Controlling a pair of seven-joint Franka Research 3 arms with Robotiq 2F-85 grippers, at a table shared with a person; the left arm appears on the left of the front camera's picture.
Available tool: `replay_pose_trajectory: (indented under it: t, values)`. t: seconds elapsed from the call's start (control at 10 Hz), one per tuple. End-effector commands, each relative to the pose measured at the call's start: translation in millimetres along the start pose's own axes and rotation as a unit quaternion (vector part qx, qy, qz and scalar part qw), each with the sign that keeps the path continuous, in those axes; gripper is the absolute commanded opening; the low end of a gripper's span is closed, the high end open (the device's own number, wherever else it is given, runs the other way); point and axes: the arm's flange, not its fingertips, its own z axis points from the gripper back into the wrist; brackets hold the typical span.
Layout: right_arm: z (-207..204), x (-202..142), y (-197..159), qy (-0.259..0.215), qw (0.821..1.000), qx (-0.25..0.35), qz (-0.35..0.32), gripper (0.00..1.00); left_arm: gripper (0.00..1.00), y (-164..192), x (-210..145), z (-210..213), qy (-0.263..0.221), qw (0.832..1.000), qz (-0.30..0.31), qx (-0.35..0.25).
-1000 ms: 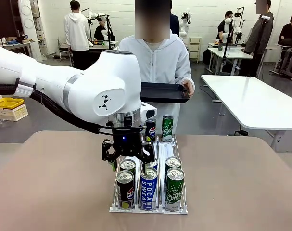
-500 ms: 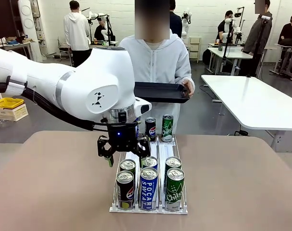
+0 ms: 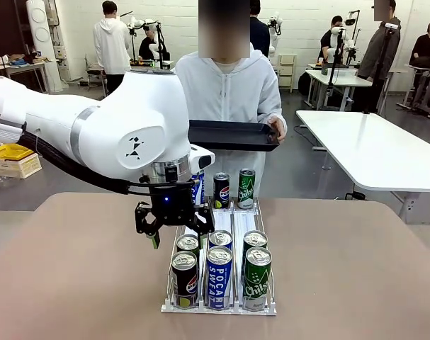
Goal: Retrieve and hand over the desired beverage to the person.
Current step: Pick up a can of the same type that the person held from the Automatic Can Dispenser.
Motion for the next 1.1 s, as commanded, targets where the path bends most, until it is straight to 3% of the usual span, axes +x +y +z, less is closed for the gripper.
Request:
replay_pose_trajectory:
  t: [0.0,1.0]
  values:
    - [-1,1,0,0.003,1.0,-0.005,0.0,1.0,1.0,-5,-1,-5,0.029,0.999,-0.011,-0.005]
    - [-1,1,0,0.003,1.0,-0.005,0.0,1.0,1.0,-3,1,-16,0.057,0.998,-0.023,0.009]
